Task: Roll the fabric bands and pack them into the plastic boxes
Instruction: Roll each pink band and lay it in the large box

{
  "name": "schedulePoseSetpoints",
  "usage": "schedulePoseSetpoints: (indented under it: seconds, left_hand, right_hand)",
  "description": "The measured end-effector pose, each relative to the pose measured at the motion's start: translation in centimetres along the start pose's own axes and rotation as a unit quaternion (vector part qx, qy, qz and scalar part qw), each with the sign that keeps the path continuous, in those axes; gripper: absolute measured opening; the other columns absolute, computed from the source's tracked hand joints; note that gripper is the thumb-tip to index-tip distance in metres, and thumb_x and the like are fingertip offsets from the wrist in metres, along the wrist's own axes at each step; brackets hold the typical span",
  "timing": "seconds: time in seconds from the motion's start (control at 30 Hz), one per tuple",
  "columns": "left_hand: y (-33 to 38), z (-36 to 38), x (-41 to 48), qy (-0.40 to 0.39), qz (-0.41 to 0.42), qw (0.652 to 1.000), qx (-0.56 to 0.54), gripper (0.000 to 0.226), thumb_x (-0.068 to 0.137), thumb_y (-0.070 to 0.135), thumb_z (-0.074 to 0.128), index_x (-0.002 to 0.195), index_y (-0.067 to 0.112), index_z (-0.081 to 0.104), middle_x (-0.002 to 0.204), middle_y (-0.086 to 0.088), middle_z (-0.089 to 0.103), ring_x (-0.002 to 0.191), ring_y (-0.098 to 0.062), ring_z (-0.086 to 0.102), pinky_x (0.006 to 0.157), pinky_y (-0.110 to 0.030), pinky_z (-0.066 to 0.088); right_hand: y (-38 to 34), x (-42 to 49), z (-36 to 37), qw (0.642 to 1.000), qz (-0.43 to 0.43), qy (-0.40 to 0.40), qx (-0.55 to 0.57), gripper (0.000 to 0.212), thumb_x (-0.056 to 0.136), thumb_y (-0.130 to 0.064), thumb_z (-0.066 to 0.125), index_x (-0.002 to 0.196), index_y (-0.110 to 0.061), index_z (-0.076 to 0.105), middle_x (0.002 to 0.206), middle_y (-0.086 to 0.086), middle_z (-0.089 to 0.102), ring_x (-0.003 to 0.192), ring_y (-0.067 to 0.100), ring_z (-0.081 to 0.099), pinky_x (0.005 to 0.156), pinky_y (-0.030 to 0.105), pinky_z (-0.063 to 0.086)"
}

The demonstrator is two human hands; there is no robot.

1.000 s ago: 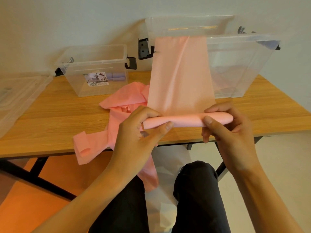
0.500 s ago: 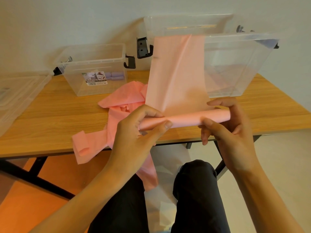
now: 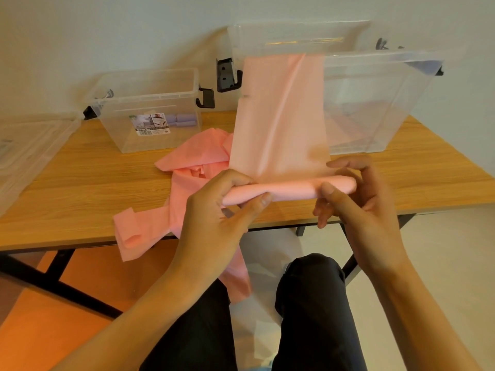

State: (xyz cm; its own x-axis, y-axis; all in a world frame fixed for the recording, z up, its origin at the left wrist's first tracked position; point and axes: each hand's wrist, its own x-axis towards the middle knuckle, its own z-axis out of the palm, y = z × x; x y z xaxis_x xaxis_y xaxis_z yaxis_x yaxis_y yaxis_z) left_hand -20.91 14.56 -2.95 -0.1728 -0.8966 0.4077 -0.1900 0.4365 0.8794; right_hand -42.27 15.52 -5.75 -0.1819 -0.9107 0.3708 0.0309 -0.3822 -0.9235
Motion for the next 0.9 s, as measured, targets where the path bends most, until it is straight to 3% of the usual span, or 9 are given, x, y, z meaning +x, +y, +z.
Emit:
schedulePoseSetpoints:
  seconds: [0.1,0.23,0.37,0.57,0.67,0.77,0.9]
  left_hand:
    - [0.1,0.0,-0.1,0.002,-0.007,1.000,0.000,0.012,0.084,0.032,0.070,0.091,0.023,0.069,0.082,0.009,0.067,0.063,-0.007,0.059,0.056,-0.025,0.051]
    - [-0.3,-0.2,0.1,-0.009,0.005,1.000,0.010,0.016,0.083,0.030,0.074,0.097,0.022,0.070,0.091,0.007,0.067,0.078,-0.012,0.066,0.062,-0.034,0.057]
    - [-0.5,-0.3,0.4,-0.027,0.005,1.000,0.003,0.024,0.081,0.022,0.078,0.103,0.018,0.071,0.097,0.008,0.068,0.090,-0.013,0.067,0.066,-0.039,0.059]
    - [0.0,-0.2,0.1,-0.028,0.004,1.000,-0.008,0.010,0.084,0.022,0.074,0.093,0.020,0.069,0.083,0.016,0.067,0.068,-0.002,0.062,0.059,-0.017,0.049]
    - [0.2,-0.2,0.1,-0.025,0.001,1.000,-0.009,0.012,0.085,0.027,0.071,0.093,0.019,0.070,0.081,0.017,0.067,0.064,-0.001,0.062,0.058,-0.015,0.047]
    - [-0.2,-0.2,0.3,-0.026,-0.002,1.000,0.000,0.019,0.083,0.032,0.073,0.098,0.022,0.070,0.090,0.013,0.068,0.076,-0.006,0.065,0.060,-0.024,0.053]
    - [-0.9,-0.1,0.4,-0.043,-0.004,0.999,0.012,0.028,0.079,0.018,0.083,0.103,0.023,0.071,0.100,0.006,0.067,0.091,-0.015,0.066,0.065,-0.029,0.055]
  right_hand:
    - [0.0,-0.1,-0.1,1.000,0.007,-0.009,0.025,0.042,0.080,-0.038,0.084,0.105,-0.009,0.064,0.081,0.011,0.064,0.062,0.026,0.062,0.052,0.036,0.053]
    - [0.0,-0.1,-0.3,1.000,0.010,0.001,0.007,0.031,0.080,-0.039,0.077,0.093,-0.012,0.069,0.074,0.013,0.064,0.053,0.026,0.059,0.054,0.033,0.053]
    - [-0.1,-0.1,-0.4,1.000,0.020,0.013,0.003,0.047,0.078,-0.054,0.079,0.090,-0.010,0.068,0.068,0.011,0.064,0.048,0.029,0.057,0.049,0.035,0.050]
    - [-0.2,-0.2,-0.3,1.000,0.015,-0.009,0.017,0.052,0.078,-0.046,0.083,0.111,-0.011,0.064,0.075,0.011,0.064,0.056,0.035,0.057,0.055,0.049,0.048]
    - [-0.1,-0.3,-0.3,1.000,0.023,-0.005,0.003,0.052,0.076,-0.046,0.084,0.104,-0.006,0.066,0.074,0.016,0.065,0.057,0.034,0.056,0.053,0.055,0.045]
    - [-0.1,-0.4,-0.3,1.000,0.028,0.008,0.003,0.047,0.078,-0.040,0.080,0.096,0.001,0.065,0.067,0.014,0.064,0.054,0.028,0.056,0.052,0.043,0.048]
    - [-0.6,-0.5,-0.5,0.999,0.024,0.027,-0.002,0.033,0.079,-0.032,0.072,0.084,-0.001,0.063,0.054,0.008,0.059,0.046,0.020,0.051,0.049,0.028,0.047]
